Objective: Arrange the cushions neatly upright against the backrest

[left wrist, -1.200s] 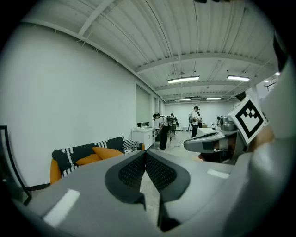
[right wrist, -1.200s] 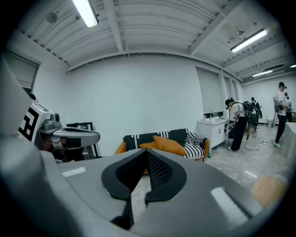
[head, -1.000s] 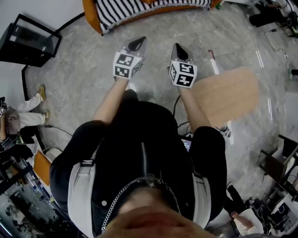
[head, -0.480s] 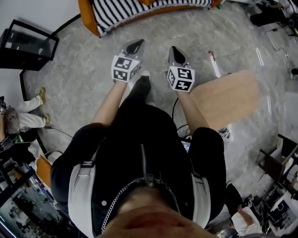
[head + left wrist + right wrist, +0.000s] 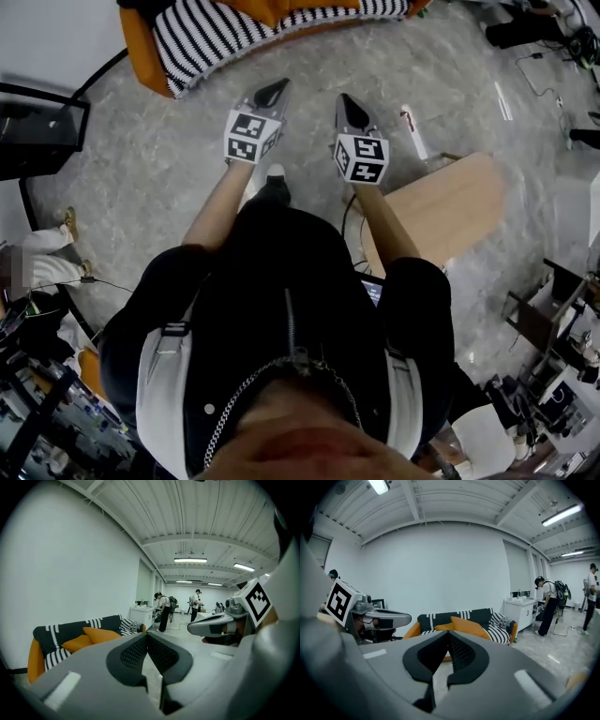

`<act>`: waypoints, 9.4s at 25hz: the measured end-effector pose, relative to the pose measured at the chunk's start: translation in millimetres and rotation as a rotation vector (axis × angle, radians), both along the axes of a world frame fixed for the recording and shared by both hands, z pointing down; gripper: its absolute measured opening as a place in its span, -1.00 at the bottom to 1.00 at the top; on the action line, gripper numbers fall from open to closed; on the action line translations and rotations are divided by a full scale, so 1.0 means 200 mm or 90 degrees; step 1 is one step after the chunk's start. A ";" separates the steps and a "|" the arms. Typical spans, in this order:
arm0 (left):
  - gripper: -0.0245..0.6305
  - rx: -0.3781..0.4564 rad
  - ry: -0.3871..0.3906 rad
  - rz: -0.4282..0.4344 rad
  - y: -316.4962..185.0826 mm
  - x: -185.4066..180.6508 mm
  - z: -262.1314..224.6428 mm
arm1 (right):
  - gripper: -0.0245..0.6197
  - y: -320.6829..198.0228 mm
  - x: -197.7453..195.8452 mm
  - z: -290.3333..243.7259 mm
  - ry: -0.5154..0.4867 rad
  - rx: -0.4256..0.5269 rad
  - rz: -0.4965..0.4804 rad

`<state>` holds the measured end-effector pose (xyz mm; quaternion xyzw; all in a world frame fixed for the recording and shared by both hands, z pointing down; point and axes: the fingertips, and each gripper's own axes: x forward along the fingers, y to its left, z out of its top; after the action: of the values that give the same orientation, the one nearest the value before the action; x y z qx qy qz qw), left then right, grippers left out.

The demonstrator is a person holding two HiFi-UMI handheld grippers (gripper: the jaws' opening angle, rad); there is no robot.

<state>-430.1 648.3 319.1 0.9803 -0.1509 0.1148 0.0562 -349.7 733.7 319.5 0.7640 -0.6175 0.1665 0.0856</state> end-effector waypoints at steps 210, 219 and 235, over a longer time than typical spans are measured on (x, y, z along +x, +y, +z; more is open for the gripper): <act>-0.80 -0.174 -0.243 -0.328 -3.67 2.92 0.56 | -0.83 -3.82 4.71 1.18 -0.049 -0.401 -0.299; -0.80 -0.231 -0.286 -0.254 -3.88 3.14 0.87 | -0.83 -4.15 5.03 1.09 0.000 -0.397 -0.223; -0.79 -0.368 -0.246 -0.321 -4.58 3.29 1.27 | -0.79 -4.82 5.21 1.32 -0.024 -0.417 -0.069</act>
<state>228.5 -268.1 573.6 0.8173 -0.3548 0.3163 0.3256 691.7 -231.0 583.1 0.6589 -0.5720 0.3658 0.3239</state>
